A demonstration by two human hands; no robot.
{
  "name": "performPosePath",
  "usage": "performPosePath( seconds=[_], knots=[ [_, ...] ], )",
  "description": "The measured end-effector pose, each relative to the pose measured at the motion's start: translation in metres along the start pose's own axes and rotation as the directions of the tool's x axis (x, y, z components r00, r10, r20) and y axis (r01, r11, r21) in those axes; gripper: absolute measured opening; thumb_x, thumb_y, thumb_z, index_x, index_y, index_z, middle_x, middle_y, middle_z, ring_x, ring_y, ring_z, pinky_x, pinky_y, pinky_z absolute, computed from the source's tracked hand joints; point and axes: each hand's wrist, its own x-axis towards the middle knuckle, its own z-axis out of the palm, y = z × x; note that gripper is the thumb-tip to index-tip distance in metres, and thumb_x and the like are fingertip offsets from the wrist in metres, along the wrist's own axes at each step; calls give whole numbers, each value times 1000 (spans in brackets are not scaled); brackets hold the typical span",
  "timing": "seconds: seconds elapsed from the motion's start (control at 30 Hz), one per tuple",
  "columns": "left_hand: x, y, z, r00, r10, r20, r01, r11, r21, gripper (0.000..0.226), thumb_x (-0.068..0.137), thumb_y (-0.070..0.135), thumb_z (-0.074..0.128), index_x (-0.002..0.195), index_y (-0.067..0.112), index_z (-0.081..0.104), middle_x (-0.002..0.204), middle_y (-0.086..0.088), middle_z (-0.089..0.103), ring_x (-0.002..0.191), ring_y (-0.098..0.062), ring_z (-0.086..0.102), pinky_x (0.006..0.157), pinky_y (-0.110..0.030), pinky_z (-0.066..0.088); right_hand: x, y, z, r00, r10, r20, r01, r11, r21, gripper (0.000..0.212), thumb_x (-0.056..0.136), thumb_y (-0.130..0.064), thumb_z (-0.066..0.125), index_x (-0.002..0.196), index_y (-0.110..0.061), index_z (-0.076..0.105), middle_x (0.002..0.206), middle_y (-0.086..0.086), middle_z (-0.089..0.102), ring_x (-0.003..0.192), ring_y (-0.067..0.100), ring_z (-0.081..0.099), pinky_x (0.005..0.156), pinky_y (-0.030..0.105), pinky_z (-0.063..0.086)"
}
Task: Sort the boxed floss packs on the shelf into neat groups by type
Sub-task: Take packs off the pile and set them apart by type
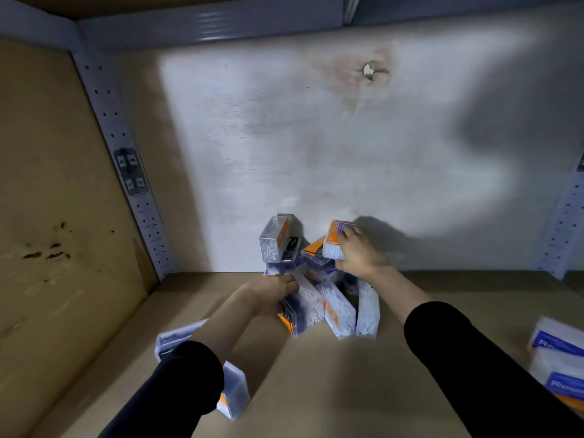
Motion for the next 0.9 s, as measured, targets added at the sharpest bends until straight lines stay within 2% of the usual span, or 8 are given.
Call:
performPosePath(
  seconds=[0.13,0.27,0.37,0.43,0.5,0.6,0.8,0.9],
  knots=[
    [-3,-2,3,1000,6,-9,-6,1000,5,49,86,22,61,131,10,46,136,-6,46,123,-23,49,97,-33,39,-18,8,5,993,-90,-74,90,996,-11,52,80,-18,50,128,3,46,130,18,49,122,29,48,98,31,42],
    [-4,-2,8,1000,9,-25,-10,999,-34,54,84,32,64,130,8,48,133,-8,48,123,-24,49,101,-35,40,-37,24,7,978,-180,-101,178,984,-32,55,56,-24,32,90,-2,69,86,10,70,74,23,71,53,23,57],
    [-7,2,10,999,-34,-29,32,996,-81,55,81,32,69,123,3,49,129,-11,49,121,-26,49,97,-34,39,-48,25,4,977,-202,-65,205,978,30,57,62,-21,35,107,1,63,107,15,66,98,26,67,74,27,56],
    [-8,3,12,998,-48,-30,45,992,-116,54,79,29,70,121,2,49,128,-12,48,120,-26,48,97,-34,38,-49,24,2,988,-137,-66,145,977,154,55,77,-26,46,126,0,50,131,14,49,122,28,49,97,32,43],
    [-8,4,12,998,-52,-26,49,990,-134,54,79,28,70,121,2,49,127,-12,48,120,-26,47,97,-34,39,-48,20,-3,999,-34,-8,34,942,333,57,81,-33,64,128,-5,48,135,7,42,125,23,41,101,29,35],
    [-6,3,13,998,-57,-24,53,985,-165,54,77,27,72,120,2,49,127,-12,48,119,-27,48,97,-35,40,-40,16,-7,989,140,-46,-93,837,540,46,81,-34,69,112,-2,59,122,9,51,116,22,48,90,24,35],
    [-4,1,12,999,-44,-7,42,981,-190,54,76,25,73,119,1,49,126,-13,48,117,-27,49,96,-37,41,-18,14,-13,923,385,21,-307,701,644,32,82,-16,67,106,5,63,114,20,62,109,31,57,89,31,44],
    [-3,0,12,999,-35,0,34,979,-202,55,75,24,74,118,1,50,125,-13,49,116,-28,50,96,-38,42,-10,13,-18,880,448,155,-424,598,680,18,81,-19,68,74,-2,65,99,18,67,85,23,60,57,19,46]
  ],
)
